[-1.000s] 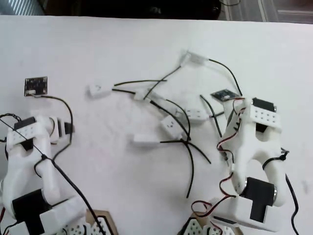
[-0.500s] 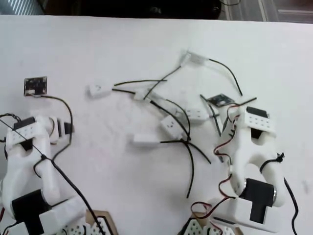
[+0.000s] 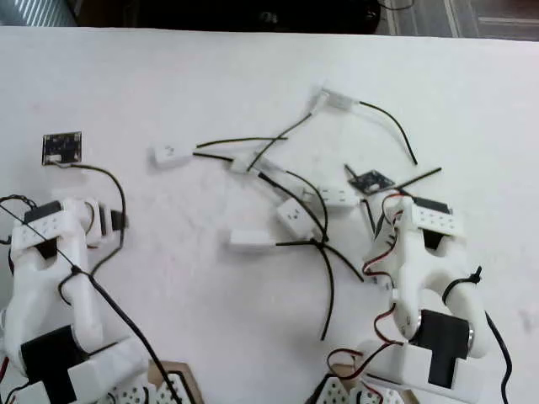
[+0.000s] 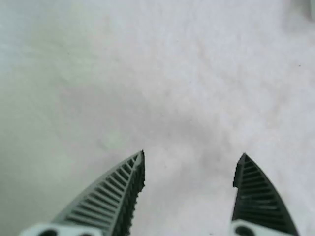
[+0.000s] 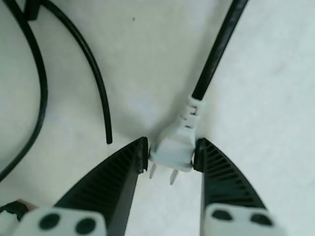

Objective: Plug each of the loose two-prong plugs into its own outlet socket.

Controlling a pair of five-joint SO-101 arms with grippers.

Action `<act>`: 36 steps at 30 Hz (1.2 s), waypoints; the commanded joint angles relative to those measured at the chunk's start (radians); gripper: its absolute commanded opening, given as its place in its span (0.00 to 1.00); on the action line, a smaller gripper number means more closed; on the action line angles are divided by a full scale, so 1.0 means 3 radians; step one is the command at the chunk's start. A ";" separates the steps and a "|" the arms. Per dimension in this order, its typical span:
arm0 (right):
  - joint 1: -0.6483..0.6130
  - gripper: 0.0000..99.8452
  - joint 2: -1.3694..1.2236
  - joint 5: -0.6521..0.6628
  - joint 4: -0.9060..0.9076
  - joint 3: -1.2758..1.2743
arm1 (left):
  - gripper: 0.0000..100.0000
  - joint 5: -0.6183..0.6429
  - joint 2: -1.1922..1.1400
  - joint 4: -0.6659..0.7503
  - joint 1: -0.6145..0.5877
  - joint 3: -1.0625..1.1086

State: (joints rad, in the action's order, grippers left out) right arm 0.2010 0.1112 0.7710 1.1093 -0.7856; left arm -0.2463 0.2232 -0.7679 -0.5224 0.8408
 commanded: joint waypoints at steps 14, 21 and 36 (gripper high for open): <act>0.0074 0.19 0.0545 -0.0153 0.0325 0.0276 | 0.29 0.0015 0.0110 0.0056 0.0054 -0.0010; -0.0182 0.19 0.0923 -0.0194 0.0376 -0.0138 | 0.29 0.0015 0.0110 0.0056 0.0054 -0.0010; -0.0013 0.19 0.0284 -0.0169 -0.0330 -0.0307 | 0.29 0.0015 0.0110 0.0056 0.0054 -0.0010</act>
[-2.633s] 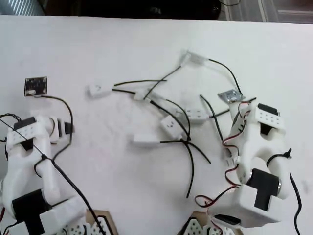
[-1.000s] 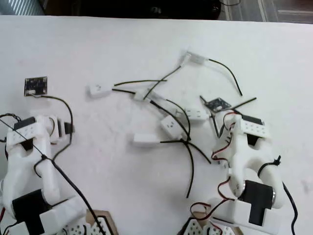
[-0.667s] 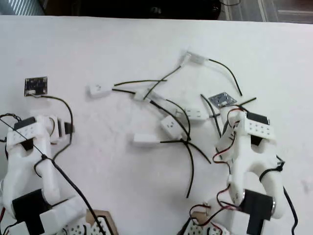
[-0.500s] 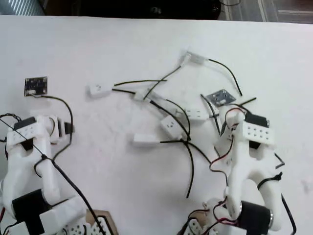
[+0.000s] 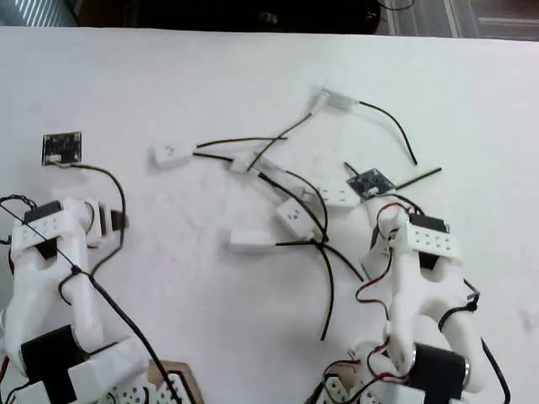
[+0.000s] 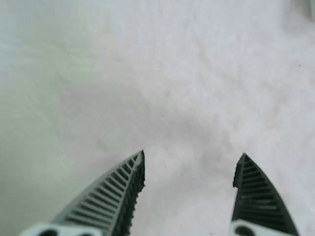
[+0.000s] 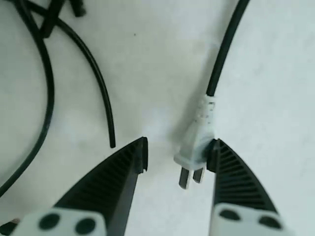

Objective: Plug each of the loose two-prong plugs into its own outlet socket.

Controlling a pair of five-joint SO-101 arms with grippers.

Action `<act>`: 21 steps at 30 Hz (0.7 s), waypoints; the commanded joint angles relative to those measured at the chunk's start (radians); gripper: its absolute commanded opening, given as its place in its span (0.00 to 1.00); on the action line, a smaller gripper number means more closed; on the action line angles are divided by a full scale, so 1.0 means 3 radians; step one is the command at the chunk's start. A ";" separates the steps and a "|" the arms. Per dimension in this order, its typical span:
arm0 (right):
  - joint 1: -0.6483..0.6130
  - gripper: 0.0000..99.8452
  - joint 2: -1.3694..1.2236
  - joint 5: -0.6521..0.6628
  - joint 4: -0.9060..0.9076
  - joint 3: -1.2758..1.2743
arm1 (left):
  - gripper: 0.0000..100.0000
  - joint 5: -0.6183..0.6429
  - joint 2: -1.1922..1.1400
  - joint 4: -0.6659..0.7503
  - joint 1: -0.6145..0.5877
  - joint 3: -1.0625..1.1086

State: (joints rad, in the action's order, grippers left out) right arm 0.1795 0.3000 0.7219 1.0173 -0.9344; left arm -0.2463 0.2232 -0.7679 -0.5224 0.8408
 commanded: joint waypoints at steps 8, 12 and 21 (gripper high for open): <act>0.0064 0.07 -0.0790 -0.0010 -0.0018 0.0537 | 0.29 0.0015 0.0110 0.0056 0.0054 -0.0010; 0.0064 0.02 -0.0790 -0.0015 -0.0028 0.0552 | 0.29 0.0015 0.0110 0.0056 0.0054 -0.0010; 0.0130 0.12 -0.0780 -0.0031 0.0115 0.0726 | 0.29 0.0015 0.0110 0.0056 0.0054 -0.0010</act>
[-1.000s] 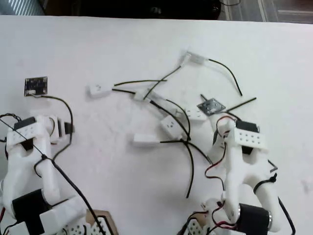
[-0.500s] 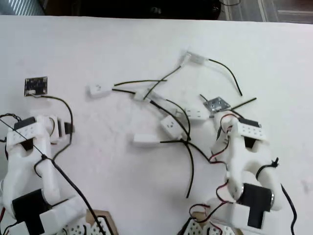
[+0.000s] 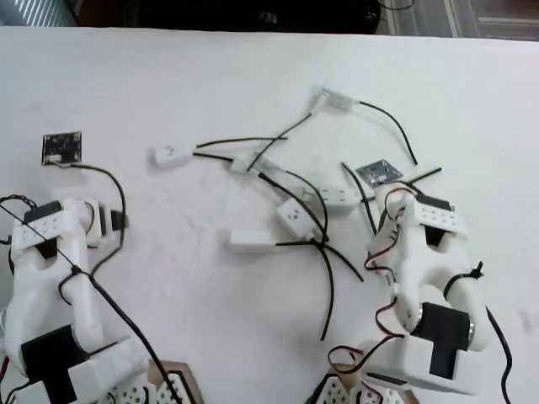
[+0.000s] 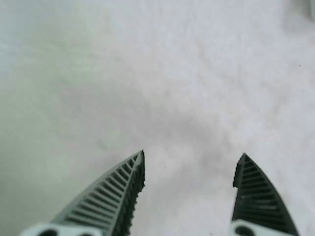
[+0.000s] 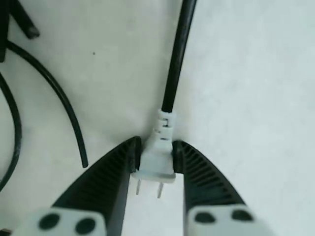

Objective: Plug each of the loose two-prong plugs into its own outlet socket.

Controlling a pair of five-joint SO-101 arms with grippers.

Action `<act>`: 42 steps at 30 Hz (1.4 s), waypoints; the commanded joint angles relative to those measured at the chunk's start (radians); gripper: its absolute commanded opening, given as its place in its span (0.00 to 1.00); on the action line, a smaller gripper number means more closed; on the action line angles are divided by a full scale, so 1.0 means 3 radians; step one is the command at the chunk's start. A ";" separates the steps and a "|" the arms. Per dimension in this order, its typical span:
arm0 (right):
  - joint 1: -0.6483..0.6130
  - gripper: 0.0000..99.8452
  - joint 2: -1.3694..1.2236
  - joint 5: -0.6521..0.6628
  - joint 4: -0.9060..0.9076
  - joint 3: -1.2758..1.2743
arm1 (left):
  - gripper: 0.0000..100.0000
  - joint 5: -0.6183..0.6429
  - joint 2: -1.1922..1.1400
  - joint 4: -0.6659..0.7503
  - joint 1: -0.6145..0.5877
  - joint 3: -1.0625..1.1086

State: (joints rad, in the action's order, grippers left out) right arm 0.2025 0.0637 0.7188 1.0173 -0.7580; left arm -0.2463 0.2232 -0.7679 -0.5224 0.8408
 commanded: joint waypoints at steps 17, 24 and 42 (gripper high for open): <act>0.0258 0.12 0.0437 -0.0655 0.0422 0.0271 | 0.28 0.0015 0.0110 0.0056 0.0054 -0.0010; 0.0258 0.12 0.0437 -0.0818 0.0437 0.0363 | 0.28 0.0015 0.0110 0.0056 0.0054 -0.0010; -0.0197 0.12 0.0417 -0.0701 0.0887 0.0353 | 0.28 0.0015 0.0110 0.0056 0.0054 -0.0010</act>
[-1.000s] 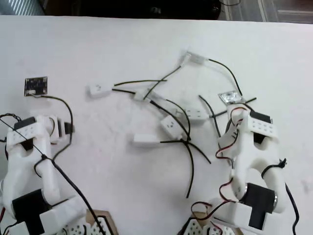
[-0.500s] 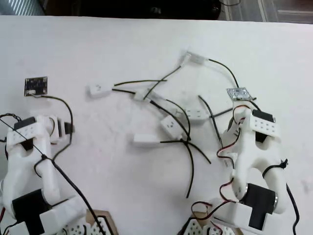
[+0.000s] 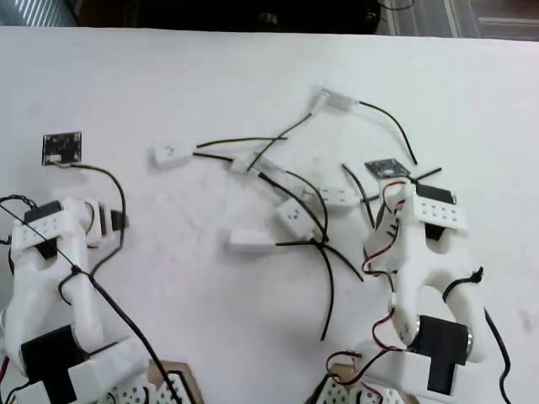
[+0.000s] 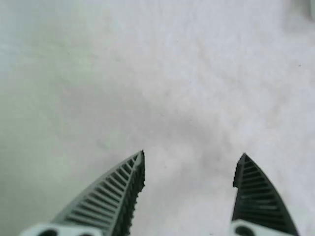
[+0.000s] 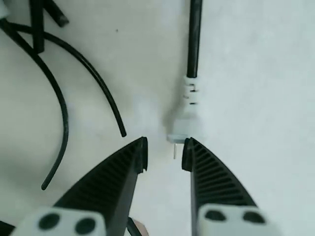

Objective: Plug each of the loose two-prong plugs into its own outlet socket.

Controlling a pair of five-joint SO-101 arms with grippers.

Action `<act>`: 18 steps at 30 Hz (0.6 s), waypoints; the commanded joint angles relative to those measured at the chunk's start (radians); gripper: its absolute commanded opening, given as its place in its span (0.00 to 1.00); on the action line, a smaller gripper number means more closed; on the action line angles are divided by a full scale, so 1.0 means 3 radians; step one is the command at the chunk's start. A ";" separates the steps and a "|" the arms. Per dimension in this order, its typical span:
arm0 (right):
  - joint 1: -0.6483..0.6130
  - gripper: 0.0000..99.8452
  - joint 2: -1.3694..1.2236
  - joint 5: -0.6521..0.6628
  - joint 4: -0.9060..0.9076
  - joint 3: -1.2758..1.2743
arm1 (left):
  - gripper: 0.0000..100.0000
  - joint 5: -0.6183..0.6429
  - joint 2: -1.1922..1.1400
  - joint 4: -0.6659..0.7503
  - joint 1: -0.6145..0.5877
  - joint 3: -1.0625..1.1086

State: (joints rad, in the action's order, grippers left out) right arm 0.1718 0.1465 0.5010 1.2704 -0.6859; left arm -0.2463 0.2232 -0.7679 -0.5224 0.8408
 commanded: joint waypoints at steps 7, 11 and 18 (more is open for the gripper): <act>-0.0023 0.12 -0.0192 0.0046 -0.0586 -0.0077 | 0.28 0.0015 0.0110 0.0056 0.0054 -0.0010; 0.0003 0.12 -0.0504 0.0051 -0.0616 -0.0082 | 0.28 0.0015 0.0110 0.0056 0.0054 -0.0010; 0.0212 0.02 -0.0616 0.0353 -0.0739 -0.0066 | 0.29 0.0015 0.0110 0.0056 0.0054 -0.0010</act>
State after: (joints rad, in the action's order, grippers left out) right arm 0.2056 -0.0222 0.5547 1.0572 -0.6981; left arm -0.2463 0.2232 -0.7679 -0.5224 0.8408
